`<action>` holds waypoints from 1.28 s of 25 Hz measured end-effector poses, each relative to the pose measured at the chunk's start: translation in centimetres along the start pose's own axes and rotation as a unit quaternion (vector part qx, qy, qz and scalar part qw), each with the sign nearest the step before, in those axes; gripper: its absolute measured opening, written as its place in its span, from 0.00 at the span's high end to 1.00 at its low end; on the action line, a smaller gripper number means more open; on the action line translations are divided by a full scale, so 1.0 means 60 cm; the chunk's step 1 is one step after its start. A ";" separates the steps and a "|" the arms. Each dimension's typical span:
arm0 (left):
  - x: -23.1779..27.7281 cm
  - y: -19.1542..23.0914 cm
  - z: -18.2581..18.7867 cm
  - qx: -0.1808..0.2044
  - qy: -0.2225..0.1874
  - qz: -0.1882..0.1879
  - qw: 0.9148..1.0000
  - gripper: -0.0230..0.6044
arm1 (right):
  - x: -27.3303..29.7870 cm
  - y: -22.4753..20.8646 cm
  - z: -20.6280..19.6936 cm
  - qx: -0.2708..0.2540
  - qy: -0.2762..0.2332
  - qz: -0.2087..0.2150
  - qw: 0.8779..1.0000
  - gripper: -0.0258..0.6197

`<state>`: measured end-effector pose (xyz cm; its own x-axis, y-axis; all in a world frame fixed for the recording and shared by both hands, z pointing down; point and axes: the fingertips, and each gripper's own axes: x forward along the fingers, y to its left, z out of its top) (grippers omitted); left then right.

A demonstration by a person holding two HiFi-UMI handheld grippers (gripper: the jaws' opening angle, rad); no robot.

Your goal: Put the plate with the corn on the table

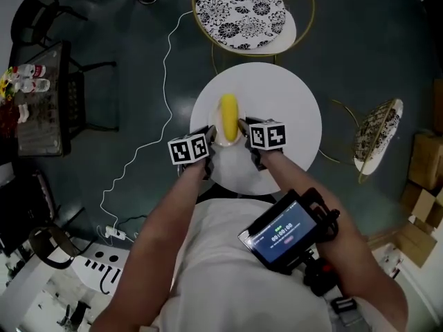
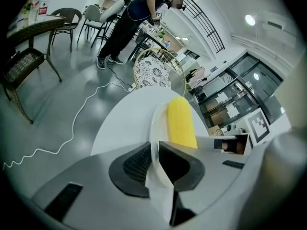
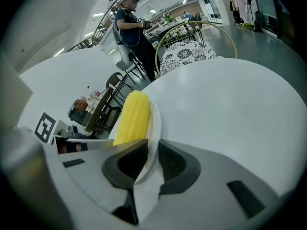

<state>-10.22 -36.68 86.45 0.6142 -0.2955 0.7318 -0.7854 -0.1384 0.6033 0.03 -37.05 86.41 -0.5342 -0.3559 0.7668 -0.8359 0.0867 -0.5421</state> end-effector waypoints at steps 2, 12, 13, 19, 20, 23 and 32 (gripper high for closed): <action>0.000 -0.002 -0.003 0.003 0.000 0.003 1.000 0.90 | -0.002 -0.001 -0.002 0.007 -0.002 0.007 1.000 0.88; -0.009 0.005 0.005 0.001 -0.024 0.024 0.999 0.82 | -0.010 -0.014 0.006 -0.006 -0.035 -0.020 0.999 0.82; -0.012 0.007 0.004 0.002 -0.025 0.026 0.999 0.82 | -0.015 -0.019 0.004 -0.004 -0.040 -0.023 0.999 0.82; -0.036 0.022 0.010 0.010 -0.038 0.030 0.999 0.82 | -0.043 -0.031 0.002 -0.007 -0.063 -0.040 0.997 0.81; -0.038 0.021 0.010 0.012 -0.039 0.029 0.999 0.82 | -0.047 -0.034 0.002 -0.010 -0.065 -0.045 0.997 0.81; -0.045 0.017 0.004 0.018 -0.039 0.027 0.999 0.82 | -0.059 -0.031 0.000 -0.016 -0.073 -0.046 0.996 0.81; -0.068 0.008 -0.025 0.029 -0.040 0.027 0.998 0.82 | -0.091 -0.017 -0.014 -0.027 -0.079 -0.042 0.996 0.95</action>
<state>-13.01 -34.11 84.21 0.5652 -0.3774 0.7336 -0.8214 -0.1748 0.5429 3.67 -34.40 83.08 -0.4386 -0.5059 0.7427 -0.8848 0.0984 -0.4555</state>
